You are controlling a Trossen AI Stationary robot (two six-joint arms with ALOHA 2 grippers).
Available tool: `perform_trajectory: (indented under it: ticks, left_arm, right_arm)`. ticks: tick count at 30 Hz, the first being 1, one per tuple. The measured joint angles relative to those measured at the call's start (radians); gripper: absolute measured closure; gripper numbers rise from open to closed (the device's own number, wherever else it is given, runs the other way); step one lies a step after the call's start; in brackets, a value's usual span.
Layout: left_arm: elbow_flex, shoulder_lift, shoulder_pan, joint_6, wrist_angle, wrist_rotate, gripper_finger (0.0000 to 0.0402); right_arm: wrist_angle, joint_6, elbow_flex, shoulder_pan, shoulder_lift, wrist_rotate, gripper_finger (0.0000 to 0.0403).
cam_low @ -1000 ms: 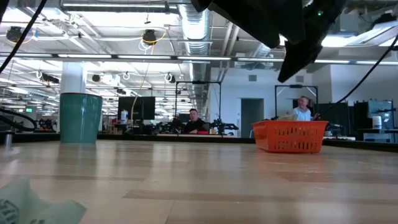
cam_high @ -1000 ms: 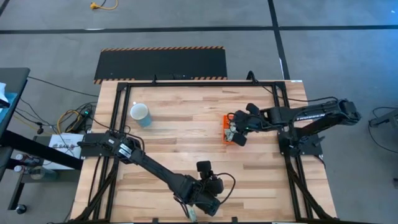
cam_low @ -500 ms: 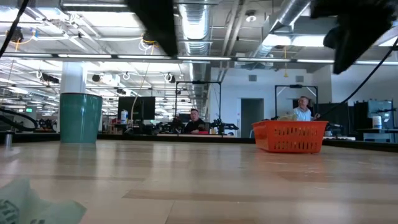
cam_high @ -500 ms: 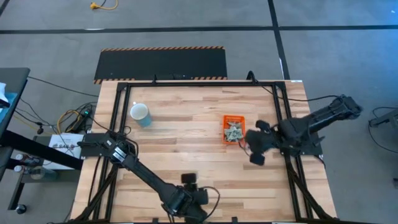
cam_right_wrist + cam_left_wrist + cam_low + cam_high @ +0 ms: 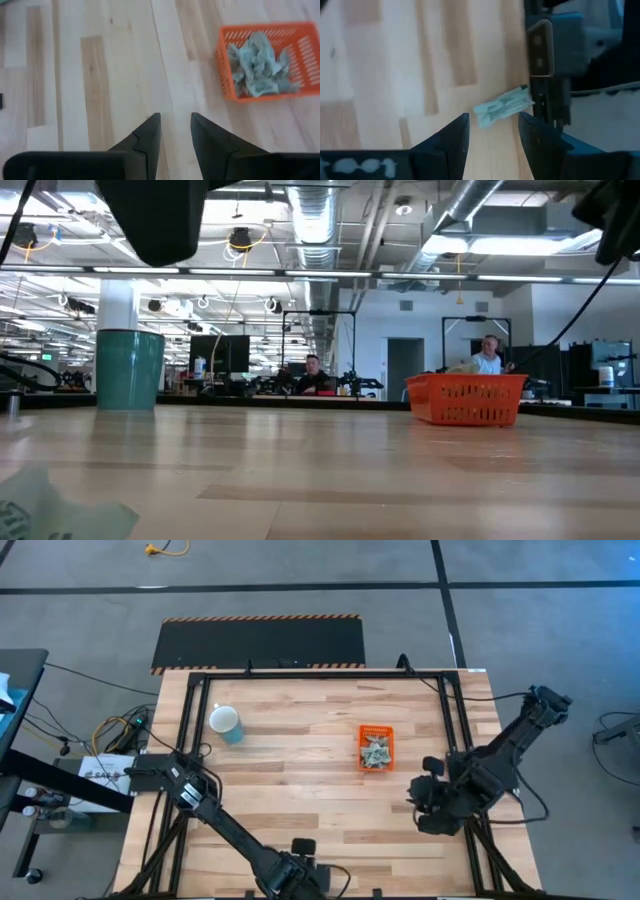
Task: Pick and place Stevia / Truvia into bins
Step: Put the stevia packet into the orange bin
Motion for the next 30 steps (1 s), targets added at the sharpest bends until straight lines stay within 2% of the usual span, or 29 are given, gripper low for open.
perform_trajectory:
  ticks: [8, 14, 25, 30]
  left_arm:
    - [0.001, 0.039, -0.005, 0.294, 0.015, 0.021, 0.0243]
    - [0.001, 0.039, 0.006, 0.481, 0.023, -0.004, 0.0243]
    - [0.001, 0.081, 0.023, 0.532, 0.04, 0.053, 0.0243]
    - [0.001, 0.106, 0.024, 0.622, 0.023, 0.107, 0.0243]
  right_arm:
    - [0.014, 0.027, 0.0, 0.084, 0.0, 0.113, 0.0302]
    - [0.021, 0.028, 0.0, 0.086, 0.0, 0.117, 0.0302]
    - [0.029, 0.038, 0.0, 0.09, 0.0, 0.117, 0.0302]
    - [0.029, 0.045, 0.0, 0.09, 0.0, 0.126, 0.0302]
